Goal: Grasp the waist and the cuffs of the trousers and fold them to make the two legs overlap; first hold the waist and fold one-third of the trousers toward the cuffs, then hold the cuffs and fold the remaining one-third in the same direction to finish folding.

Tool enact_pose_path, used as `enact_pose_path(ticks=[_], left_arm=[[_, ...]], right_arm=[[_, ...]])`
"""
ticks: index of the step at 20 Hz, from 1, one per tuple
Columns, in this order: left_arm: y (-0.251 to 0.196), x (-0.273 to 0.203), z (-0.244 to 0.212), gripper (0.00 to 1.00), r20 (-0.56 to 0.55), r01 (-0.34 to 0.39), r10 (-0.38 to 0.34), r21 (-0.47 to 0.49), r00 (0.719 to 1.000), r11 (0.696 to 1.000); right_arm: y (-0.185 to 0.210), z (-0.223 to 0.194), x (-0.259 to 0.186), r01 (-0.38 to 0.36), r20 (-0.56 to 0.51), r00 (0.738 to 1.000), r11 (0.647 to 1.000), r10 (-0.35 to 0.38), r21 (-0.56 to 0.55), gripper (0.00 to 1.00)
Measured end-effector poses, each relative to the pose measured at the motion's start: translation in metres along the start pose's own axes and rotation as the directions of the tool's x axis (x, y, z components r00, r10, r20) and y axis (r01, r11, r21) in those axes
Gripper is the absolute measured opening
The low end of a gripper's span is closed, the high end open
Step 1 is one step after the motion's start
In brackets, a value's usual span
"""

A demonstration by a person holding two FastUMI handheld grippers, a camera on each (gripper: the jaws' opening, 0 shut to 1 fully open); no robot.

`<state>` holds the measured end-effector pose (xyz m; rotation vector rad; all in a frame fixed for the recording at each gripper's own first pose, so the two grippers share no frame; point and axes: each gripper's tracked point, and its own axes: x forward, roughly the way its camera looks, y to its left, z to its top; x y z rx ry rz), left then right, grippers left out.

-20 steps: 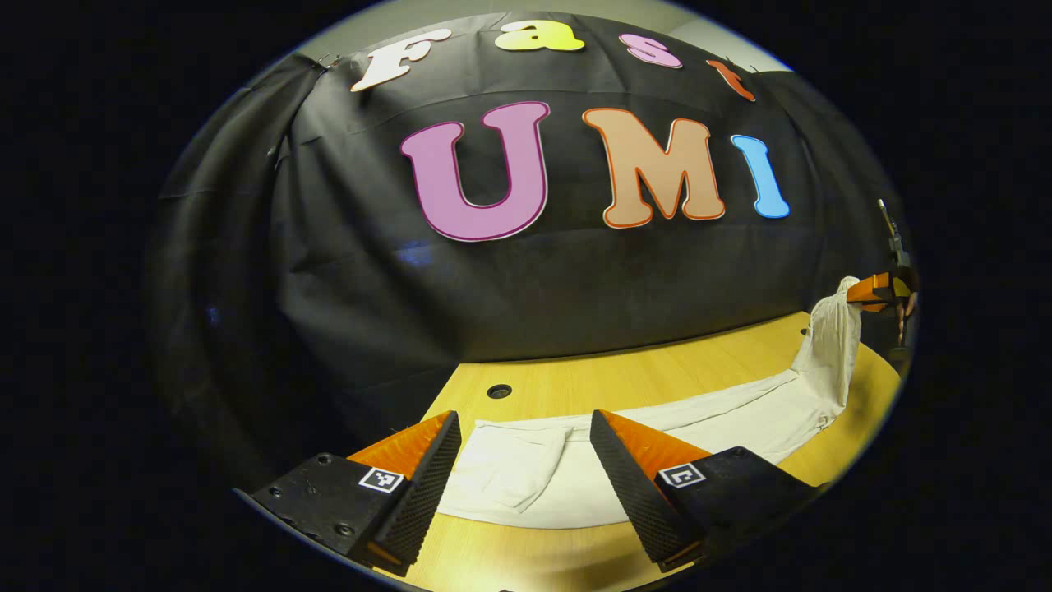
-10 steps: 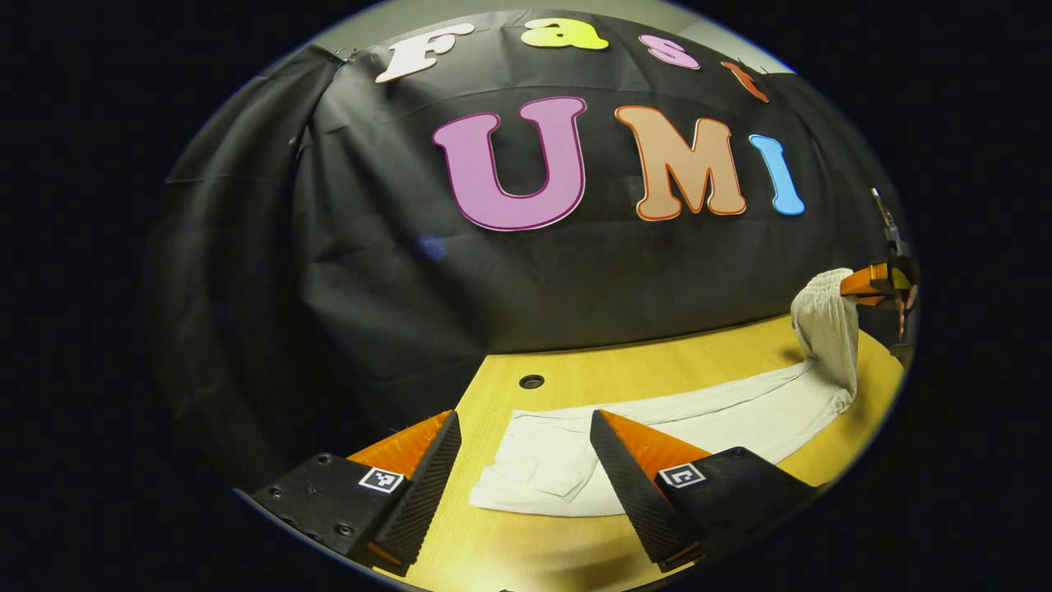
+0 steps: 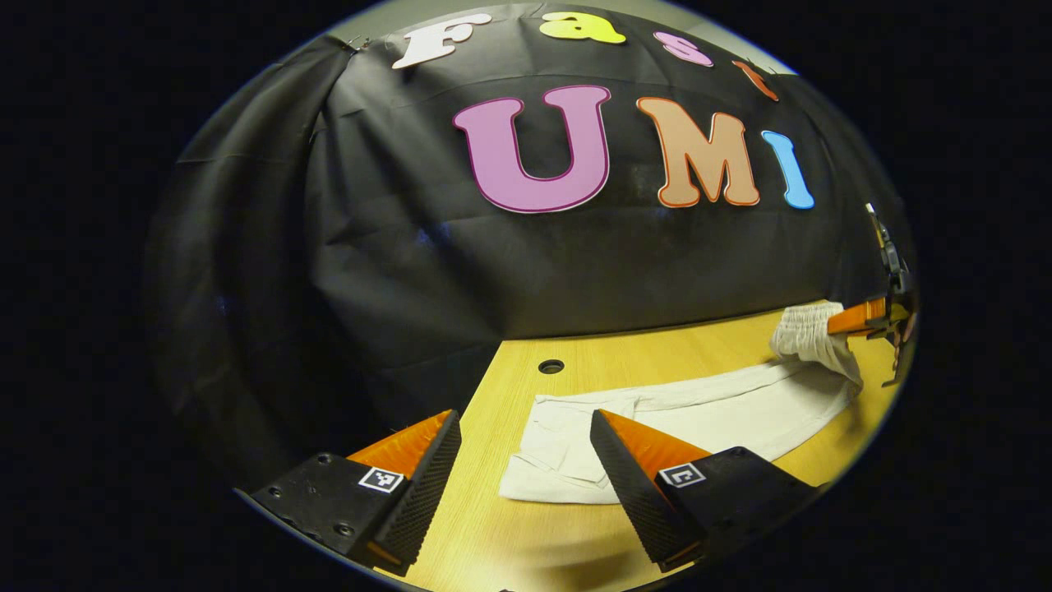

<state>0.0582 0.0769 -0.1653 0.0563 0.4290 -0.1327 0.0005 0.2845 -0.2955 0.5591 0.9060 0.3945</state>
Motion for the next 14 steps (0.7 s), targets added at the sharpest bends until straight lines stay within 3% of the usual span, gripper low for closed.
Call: enact_pose_path(ticks=[6,9,10,12,14], left_arm=[[0.009,0.008,-0.015,0.96,-0.025,0.01,-0.01,-0.001,1.0,1.0],[0.008,0.014,-0.026,0.96,-0.042,0.02,-0.021,-0.021,0.999,1.0],[0.008,0.017,-0.029,0.96,-0.05,0.025,-0.026,-0.029,0.998,0.999],[0.005,0.023,-0.036,1.0,-0.063,0.038,-0.041,-0.04,0.997,0.998],[0.0,0.03,-0.042,0.96,-0.074,0.054,-0.058,-0.054,0.996,0.997]], right_arm=[[-0.008,-0.041,0.016,0.04,-0.162,0.984,0.984,-0.069,-0.175,0.2],[-0.004,-0.042,0.015,-0.02,-0.261,0.965,0.973,-0.042,-0.232,0.17],[-0.007,-0.042,0.012,-0.045,-0.284,0.958,0.966,-0.03,-0.253,0.4],[-0.013,-0.031,0.016,-0.08,-0.313,0.95,0.953,-0.016,-0.291,0.69],[-0.028,-0.021,0.014,-0.082,-0.303,0.953,0.944,-0.02,-0.32,0.97]])
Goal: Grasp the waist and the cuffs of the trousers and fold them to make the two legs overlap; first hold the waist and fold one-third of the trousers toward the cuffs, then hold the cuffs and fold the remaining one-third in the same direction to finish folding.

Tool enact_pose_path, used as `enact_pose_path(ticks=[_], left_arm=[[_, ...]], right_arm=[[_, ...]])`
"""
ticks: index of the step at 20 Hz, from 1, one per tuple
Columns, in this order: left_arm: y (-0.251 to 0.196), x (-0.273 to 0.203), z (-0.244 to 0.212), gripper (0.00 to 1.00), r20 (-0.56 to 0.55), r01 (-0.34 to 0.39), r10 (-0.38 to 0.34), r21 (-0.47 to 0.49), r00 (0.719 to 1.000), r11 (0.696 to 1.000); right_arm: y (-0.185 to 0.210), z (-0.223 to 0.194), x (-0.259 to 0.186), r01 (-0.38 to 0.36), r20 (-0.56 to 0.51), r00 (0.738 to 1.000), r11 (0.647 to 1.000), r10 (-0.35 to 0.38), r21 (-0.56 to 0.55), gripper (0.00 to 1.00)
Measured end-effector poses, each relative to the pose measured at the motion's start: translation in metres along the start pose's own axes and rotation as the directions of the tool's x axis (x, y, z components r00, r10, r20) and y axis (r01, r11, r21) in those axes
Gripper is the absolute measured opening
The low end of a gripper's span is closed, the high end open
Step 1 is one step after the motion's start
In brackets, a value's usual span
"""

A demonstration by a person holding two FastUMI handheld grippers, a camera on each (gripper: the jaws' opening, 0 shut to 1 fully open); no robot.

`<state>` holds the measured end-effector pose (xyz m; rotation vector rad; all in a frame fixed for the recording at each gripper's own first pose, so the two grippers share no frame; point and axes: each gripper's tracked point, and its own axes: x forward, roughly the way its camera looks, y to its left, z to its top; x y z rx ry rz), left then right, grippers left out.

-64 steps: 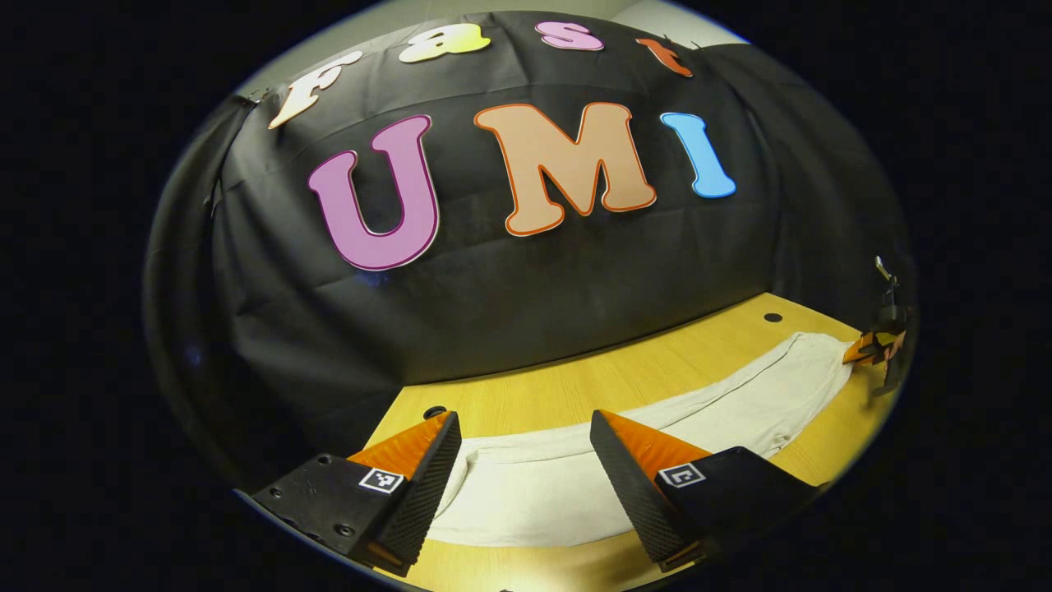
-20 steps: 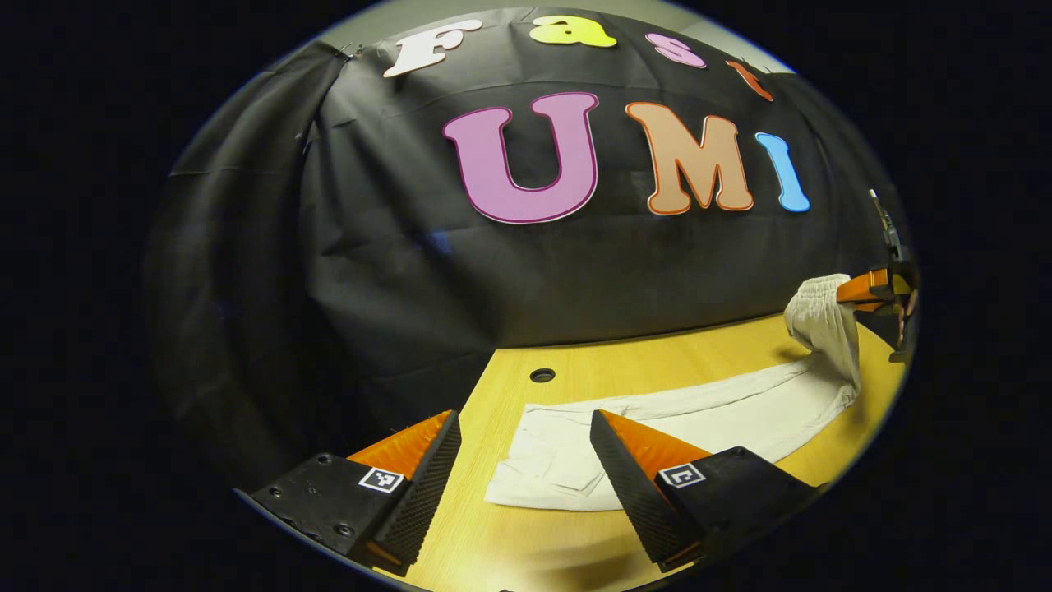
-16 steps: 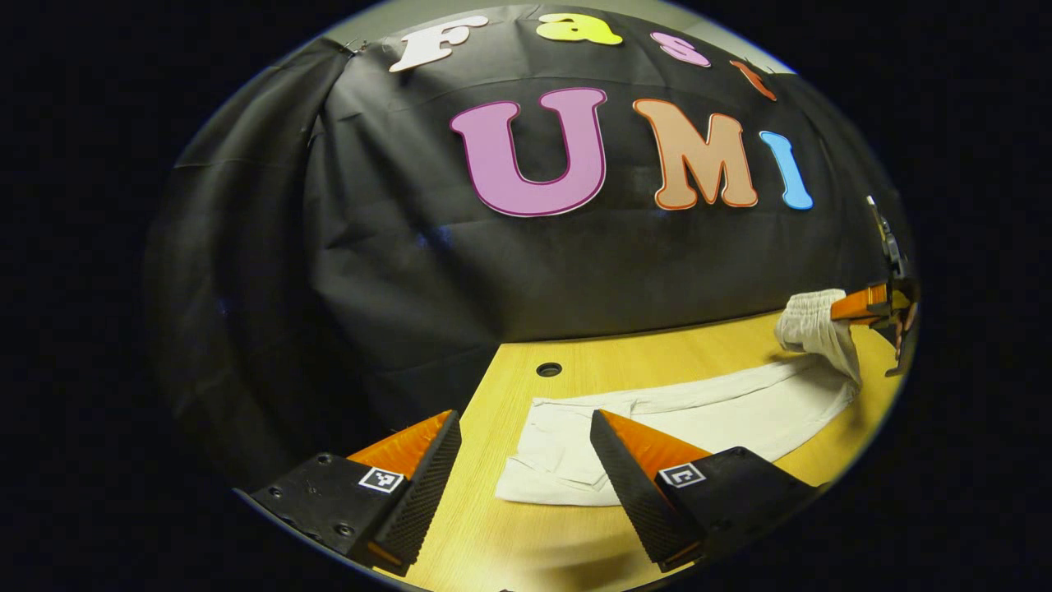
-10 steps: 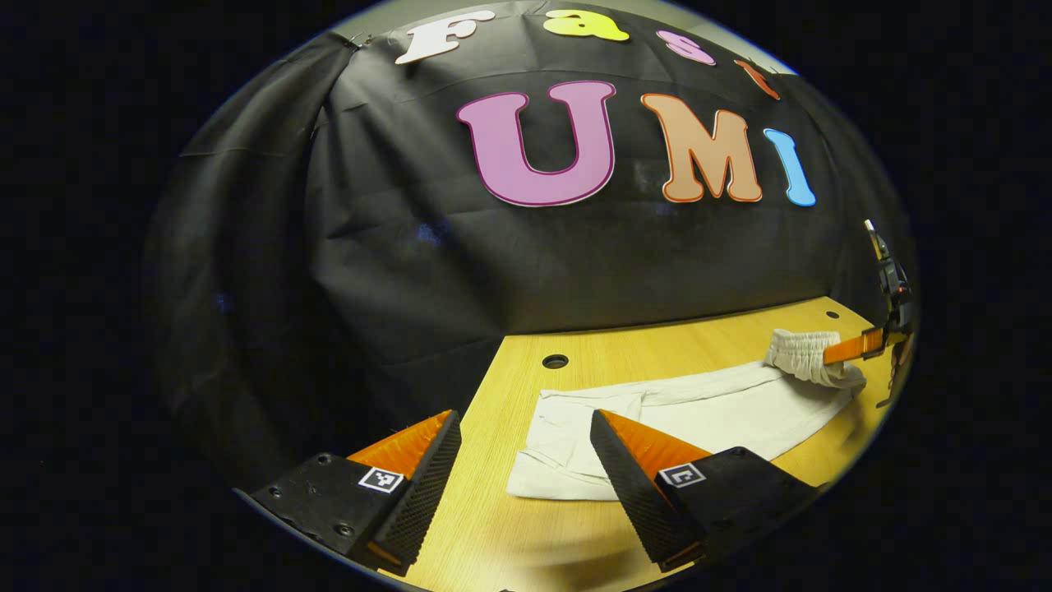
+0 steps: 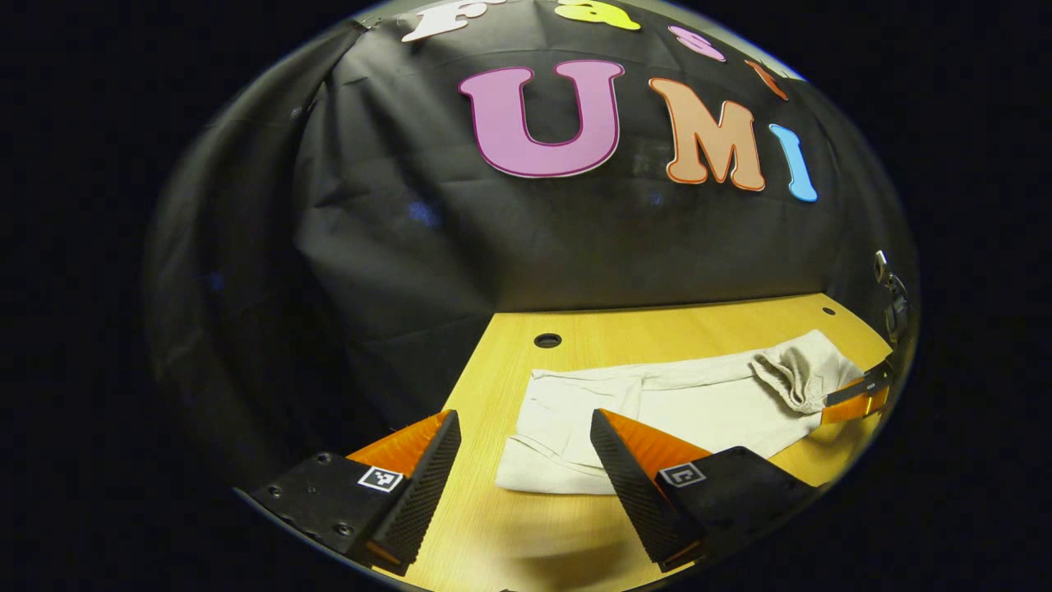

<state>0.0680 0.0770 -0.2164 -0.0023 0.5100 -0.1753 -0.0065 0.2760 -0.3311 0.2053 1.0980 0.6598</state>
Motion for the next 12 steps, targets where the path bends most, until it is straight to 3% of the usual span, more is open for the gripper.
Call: enact_pose_path(ticks=[7,12], left_arm=[[-0.009,0.041,-0.03,1.0,-0.073,0.072,-0.074,-0.032,0.995,0.997],[-0.005,0.072,-0.065,0.97,-0.167,0.089,-0.101,-0.076,0.981,0.993]], right_arm=[[0.001,0.008,-0.029,0.051,0.053,0.997,0.999,-0.052,0.011,0.96],[-0.015,0.001,-0.046,0.11,0.053,0.992,0.994,-0.111,0.026,0.96]])
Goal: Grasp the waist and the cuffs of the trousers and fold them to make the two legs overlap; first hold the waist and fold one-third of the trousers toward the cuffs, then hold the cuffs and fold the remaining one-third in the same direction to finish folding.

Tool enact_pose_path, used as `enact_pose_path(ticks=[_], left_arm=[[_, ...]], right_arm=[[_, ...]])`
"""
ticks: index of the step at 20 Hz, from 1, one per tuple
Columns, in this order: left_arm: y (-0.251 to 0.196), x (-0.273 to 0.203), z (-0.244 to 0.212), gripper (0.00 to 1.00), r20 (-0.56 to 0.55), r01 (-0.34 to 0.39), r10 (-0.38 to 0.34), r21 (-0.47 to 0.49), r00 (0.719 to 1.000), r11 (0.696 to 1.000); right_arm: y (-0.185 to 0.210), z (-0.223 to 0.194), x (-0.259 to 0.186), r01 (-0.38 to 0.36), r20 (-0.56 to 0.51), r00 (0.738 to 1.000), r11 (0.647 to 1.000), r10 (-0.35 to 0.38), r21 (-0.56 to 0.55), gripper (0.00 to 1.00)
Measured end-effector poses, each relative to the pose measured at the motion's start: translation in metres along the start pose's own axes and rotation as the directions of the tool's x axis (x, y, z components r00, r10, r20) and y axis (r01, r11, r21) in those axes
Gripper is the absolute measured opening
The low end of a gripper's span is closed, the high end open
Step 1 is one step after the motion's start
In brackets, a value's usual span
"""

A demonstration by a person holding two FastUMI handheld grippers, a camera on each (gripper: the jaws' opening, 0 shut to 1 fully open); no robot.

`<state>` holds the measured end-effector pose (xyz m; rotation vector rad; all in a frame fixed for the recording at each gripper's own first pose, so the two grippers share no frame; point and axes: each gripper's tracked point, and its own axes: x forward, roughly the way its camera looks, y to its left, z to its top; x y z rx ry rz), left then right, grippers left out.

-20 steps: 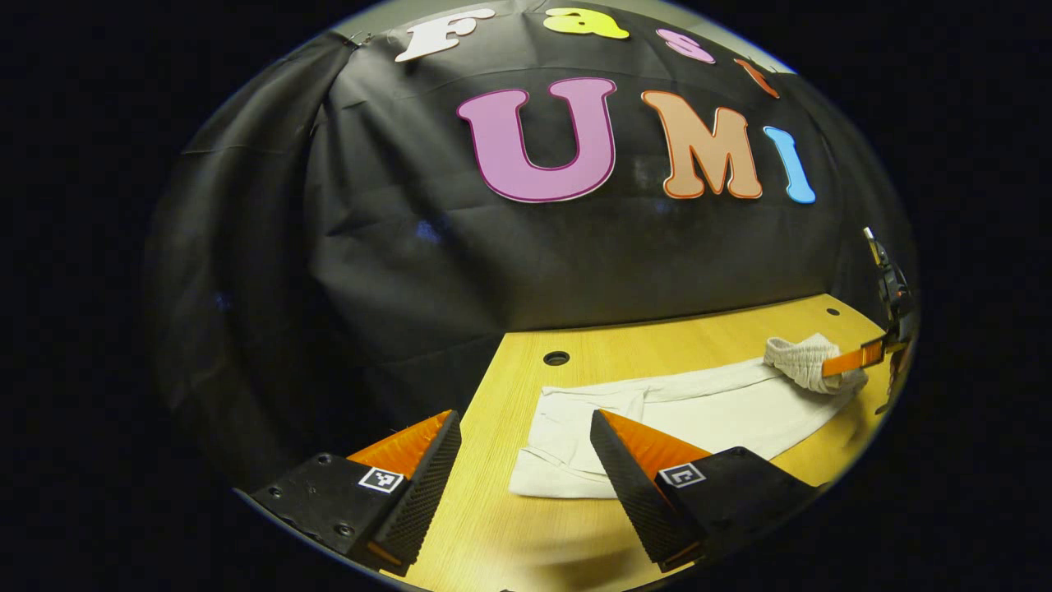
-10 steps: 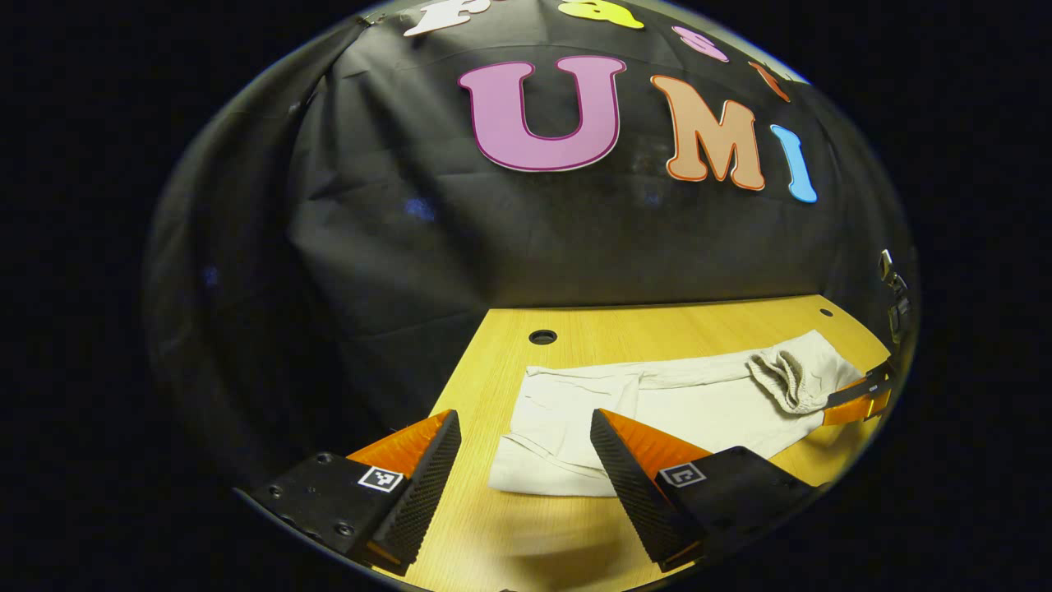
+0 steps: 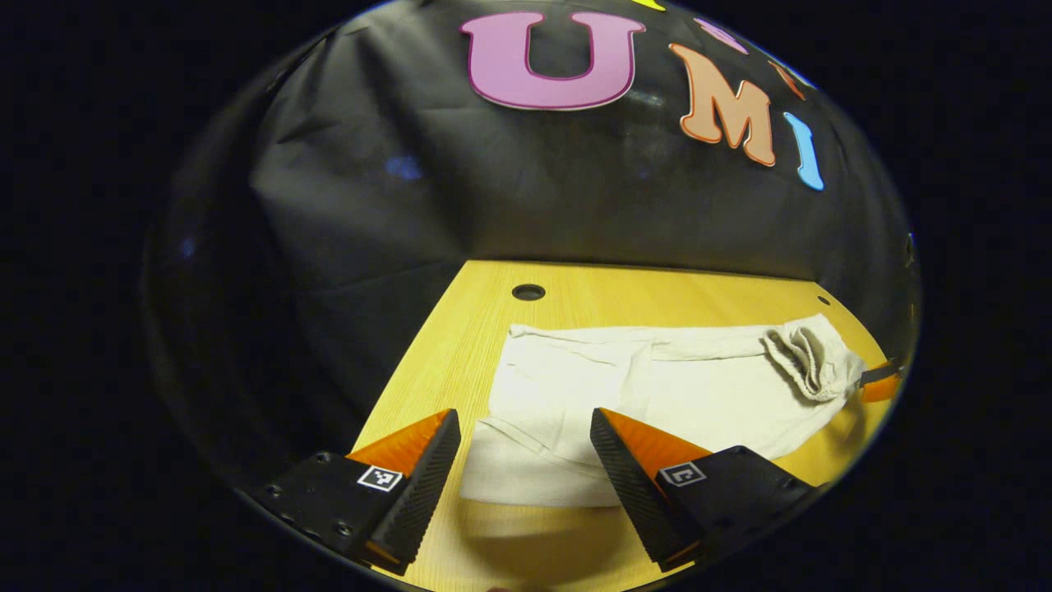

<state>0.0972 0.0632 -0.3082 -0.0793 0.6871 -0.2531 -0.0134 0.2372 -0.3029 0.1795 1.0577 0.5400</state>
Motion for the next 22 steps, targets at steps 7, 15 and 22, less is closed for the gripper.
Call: enact_pose_path(ticks=[7,15,22], left_arm=[[0.003,0.028,-0.044,1.0,-0.134,0.014,-0.02,-0.041,0.991,0.999],[-0.012,0.034,-0.044,0.72,-0.133,0.036,-0.038,-0.015,0.99,0.999],[-0.03,0.037,-0.038,0.0,-0.132,0.027,-0.038,-0.085,0.991,0.996]], right_arm=[[-0.015,-0.004,-0.012,0.061,-0.001,0.998,0.998,-0.061,0.011,0.96],[-0.015,-0.009,-0.012,0.07,-0.009,0.998,0.998,-0.07,0.007,0.96],[-0.029,-0.012,-0.024,0.064,-0.01,0.998,0.998,-0.064,0.003,0.96]])
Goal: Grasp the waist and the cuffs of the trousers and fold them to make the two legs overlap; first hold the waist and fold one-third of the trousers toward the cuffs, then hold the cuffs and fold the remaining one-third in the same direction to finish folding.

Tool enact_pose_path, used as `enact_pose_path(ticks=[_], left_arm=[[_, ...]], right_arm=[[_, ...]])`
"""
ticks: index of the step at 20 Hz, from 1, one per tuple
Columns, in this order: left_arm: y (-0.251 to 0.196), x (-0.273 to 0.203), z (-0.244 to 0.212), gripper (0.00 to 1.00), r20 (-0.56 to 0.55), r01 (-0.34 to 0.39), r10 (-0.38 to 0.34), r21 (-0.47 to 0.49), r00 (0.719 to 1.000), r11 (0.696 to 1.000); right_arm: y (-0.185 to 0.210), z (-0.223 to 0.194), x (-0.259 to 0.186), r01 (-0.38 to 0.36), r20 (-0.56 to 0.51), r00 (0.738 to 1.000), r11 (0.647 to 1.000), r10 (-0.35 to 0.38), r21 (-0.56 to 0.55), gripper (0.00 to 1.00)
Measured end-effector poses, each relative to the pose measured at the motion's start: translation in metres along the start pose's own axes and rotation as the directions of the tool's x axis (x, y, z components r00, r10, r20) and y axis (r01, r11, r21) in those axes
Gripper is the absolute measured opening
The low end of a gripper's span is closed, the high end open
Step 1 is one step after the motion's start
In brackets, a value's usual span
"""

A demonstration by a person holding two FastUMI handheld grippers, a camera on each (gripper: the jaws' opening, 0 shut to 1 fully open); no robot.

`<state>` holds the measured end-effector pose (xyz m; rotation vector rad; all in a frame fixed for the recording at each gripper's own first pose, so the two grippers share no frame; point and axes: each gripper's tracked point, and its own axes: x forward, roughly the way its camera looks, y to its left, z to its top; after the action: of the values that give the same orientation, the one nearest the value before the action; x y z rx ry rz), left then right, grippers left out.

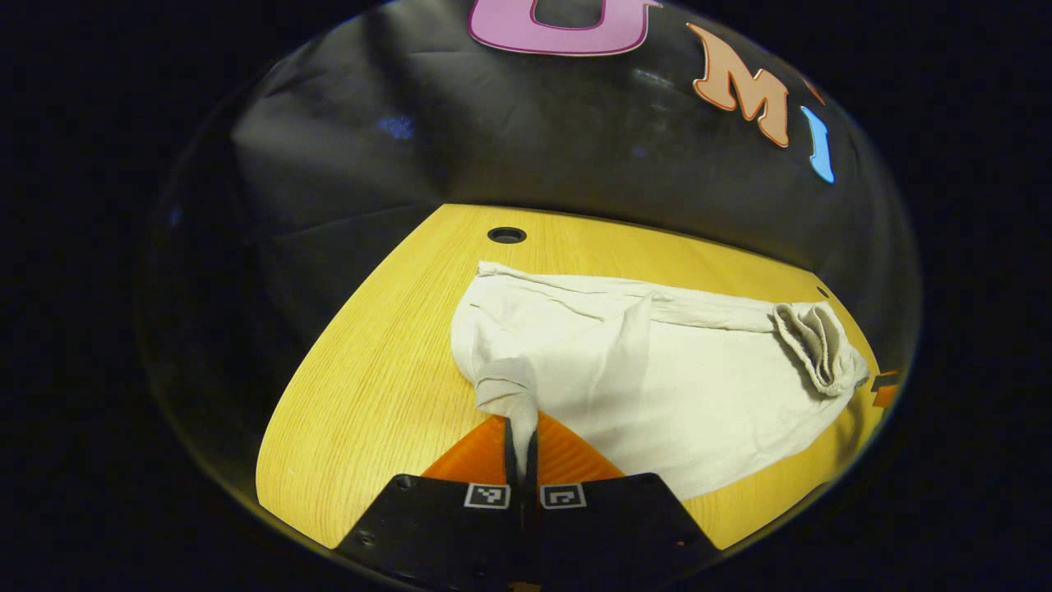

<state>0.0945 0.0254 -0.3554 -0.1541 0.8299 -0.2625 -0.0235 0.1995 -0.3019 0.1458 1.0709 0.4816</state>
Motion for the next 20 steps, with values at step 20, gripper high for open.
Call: enact_pose_path(ticks=[20], left_arm=[[-0.179,-0.079,0.134,0.0,0.25,0.079,-0.085,0.037,0.964,0.996]], right_arm=[[-0.09,0.024,-0.047,-0.075,0.105,0.992,0.997,0.074,0.013,0.97]])
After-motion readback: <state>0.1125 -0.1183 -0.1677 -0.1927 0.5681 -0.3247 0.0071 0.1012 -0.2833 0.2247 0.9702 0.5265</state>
